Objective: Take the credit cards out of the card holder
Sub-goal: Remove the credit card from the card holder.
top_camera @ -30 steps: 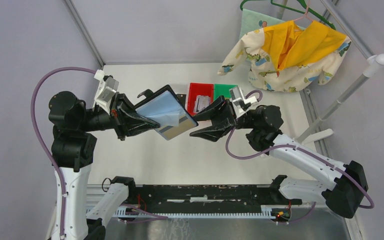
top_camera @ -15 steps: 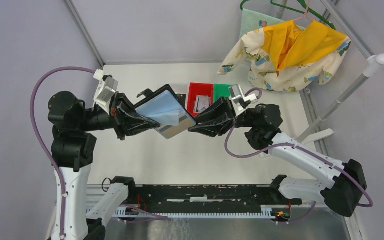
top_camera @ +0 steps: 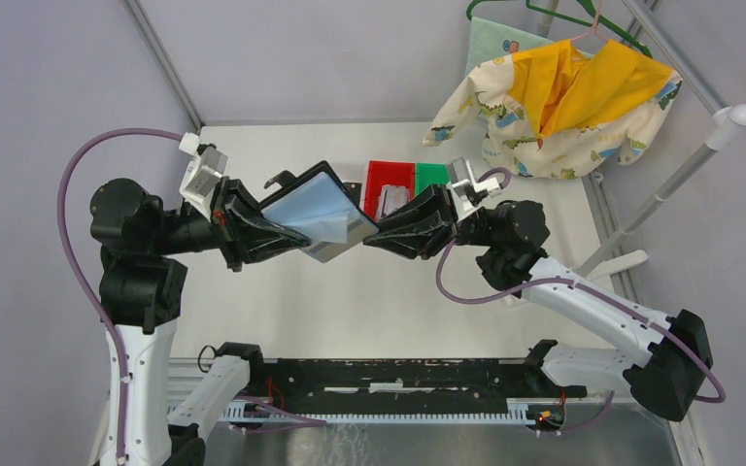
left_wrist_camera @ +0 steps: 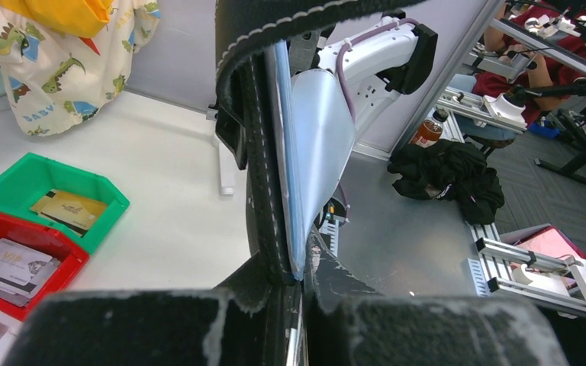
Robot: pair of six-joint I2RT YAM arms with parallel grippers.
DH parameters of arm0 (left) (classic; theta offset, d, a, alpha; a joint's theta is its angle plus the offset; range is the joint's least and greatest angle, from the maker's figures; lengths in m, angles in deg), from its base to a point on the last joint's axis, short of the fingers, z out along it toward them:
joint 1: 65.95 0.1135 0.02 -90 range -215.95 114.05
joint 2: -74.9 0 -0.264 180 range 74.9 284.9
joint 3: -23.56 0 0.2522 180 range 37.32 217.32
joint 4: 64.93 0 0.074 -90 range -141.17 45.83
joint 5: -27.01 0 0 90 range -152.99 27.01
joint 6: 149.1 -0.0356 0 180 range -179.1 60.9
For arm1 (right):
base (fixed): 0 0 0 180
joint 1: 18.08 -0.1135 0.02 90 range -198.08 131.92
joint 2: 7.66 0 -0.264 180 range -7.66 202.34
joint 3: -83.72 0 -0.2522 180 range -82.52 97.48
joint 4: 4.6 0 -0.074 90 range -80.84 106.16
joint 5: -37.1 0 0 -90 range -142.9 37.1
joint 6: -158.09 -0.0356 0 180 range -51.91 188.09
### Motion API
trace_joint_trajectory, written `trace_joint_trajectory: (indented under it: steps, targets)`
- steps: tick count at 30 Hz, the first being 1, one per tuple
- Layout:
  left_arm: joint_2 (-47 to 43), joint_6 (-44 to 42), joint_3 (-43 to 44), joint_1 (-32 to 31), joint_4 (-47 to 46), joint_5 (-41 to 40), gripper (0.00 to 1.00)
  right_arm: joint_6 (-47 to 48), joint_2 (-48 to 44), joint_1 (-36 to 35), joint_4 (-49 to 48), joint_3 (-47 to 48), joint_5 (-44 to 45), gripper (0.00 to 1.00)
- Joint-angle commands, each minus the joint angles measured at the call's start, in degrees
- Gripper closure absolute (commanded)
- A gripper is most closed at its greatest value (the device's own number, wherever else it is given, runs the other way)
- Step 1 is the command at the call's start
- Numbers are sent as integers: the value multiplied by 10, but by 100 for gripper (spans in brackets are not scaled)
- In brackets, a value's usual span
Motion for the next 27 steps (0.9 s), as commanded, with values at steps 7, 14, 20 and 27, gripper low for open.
trace_joint_trajectory:
  steps: [7,14,20,27]
  targets:
    - [-6,34,20,-1,-31,20,98,28,-26,1,-10,5,38,78]
    - [-3,-8,5,-1,6,-66,95,-106,-4,2,-125,-13,21,100]
    - [-8,-15,-38,-1,-1,-145,73,-208,35,-1,-164,-25,47,100]
    - [-13,7,-68,-1,-31,-111,93,-164,13,-10,-149,-48,103,100]
